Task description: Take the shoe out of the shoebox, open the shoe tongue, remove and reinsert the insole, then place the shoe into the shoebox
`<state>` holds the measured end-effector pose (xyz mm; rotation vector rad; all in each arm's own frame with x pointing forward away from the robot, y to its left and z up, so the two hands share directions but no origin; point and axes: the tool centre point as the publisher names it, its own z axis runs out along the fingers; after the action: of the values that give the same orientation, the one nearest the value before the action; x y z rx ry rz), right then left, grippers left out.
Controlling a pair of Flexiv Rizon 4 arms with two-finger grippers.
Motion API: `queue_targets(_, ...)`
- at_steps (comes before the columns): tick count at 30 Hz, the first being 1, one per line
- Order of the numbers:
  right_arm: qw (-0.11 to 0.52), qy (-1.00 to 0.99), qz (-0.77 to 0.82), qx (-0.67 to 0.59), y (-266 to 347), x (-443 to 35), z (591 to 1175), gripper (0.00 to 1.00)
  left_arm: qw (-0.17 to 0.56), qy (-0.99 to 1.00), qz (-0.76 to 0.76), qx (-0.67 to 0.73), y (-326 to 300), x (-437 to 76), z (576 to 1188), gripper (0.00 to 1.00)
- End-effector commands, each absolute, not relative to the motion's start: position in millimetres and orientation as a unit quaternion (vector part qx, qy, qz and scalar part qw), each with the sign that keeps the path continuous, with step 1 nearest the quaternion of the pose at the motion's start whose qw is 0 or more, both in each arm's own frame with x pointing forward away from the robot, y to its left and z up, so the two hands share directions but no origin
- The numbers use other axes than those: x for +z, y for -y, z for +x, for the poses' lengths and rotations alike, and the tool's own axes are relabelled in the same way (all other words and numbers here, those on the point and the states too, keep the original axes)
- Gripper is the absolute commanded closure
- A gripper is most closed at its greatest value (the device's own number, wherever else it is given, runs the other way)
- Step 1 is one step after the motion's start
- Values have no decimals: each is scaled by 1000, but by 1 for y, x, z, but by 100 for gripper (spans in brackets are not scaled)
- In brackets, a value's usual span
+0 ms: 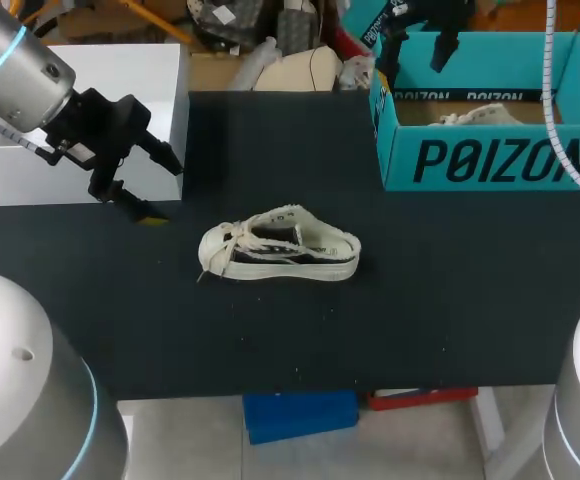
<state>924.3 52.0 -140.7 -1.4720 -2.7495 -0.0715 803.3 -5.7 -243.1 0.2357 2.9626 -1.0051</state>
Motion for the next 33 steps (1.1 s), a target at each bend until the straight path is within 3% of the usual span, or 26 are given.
queue_targets(1, -15, 948, -312, -59, -54, -141, 911, 0, 3, -944, 76, -320, 6, -244, 803, 0)
queue_targets(7, -15, 948, -312, -59, -54, -141, 911, 0, 3, -944, 76, -320, 6, -244, 803, 0)
queue_targets(12, 35, 986, -141, -83, -127, -146, 897, 0, 3, -944, 76, -320, 6, -244, 803, 0)
queue_targets(17, 21, 994, -47, -98, -178, -159, 850, 0, 3, -944, 76, -320, 6, -244, 803, 0)
queue_targets(33, 21, 994, -47, -98, -178, -159, 850, 0, 3, -944, 76, -320, 6, -244, 803, 0)
